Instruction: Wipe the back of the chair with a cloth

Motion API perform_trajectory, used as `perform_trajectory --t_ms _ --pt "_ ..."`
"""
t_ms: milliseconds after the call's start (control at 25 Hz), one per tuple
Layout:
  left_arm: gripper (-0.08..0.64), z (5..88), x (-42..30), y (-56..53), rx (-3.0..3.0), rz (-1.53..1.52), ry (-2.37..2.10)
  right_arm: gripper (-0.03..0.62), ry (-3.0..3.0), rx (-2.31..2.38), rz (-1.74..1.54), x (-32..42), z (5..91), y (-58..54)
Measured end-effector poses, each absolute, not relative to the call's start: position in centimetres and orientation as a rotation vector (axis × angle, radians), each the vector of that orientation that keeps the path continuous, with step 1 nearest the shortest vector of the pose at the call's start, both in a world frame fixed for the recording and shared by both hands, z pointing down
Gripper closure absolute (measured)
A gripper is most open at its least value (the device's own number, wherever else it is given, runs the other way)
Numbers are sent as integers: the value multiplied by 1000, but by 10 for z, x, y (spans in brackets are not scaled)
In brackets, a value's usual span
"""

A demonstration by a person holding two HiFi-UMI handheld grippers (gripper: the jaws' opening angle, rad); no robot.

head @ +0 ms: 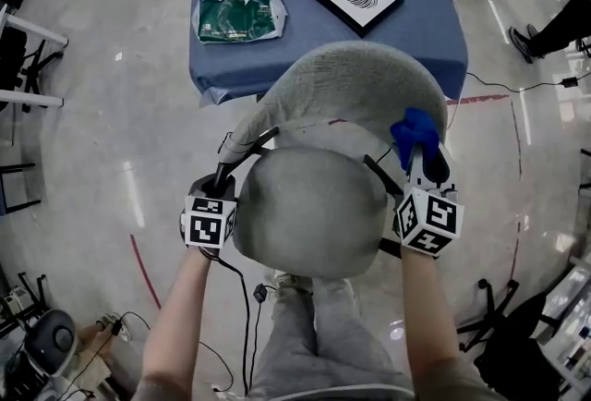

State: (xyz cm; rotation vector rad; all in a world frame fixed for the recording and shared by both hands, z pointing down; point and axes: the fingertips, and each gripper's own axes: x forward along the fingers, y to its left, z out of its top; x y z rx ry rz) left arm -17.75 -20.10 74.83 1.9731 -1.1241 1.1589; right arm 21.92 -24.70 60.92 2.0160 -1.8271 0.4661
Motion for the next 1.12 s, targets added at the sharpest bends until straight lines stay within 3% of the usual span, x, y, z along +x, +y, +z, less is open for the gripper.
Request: perform_trajectory --t_ms 160,360,760,920,1120 --pt "505 747 -174 -201 1980 1165 -1122 505 -1752 2055 399 217 614 -247" --pt "505 748 -175 -202 1984 1161 -1134 505 -1898 1782 420 141 660 -285" --pt "503 745 -173 -204 1993 1118 -1113 497 -2336 1060 453 -103 688 -277" --pt "503 744 -176 -203 2000 1142 -1116 495 -2398 1042 591 -121 690 -263" --pt "502 745 -175 -202 1992 1113 -1112 505 -2358 1107 492 -88 705 -280"
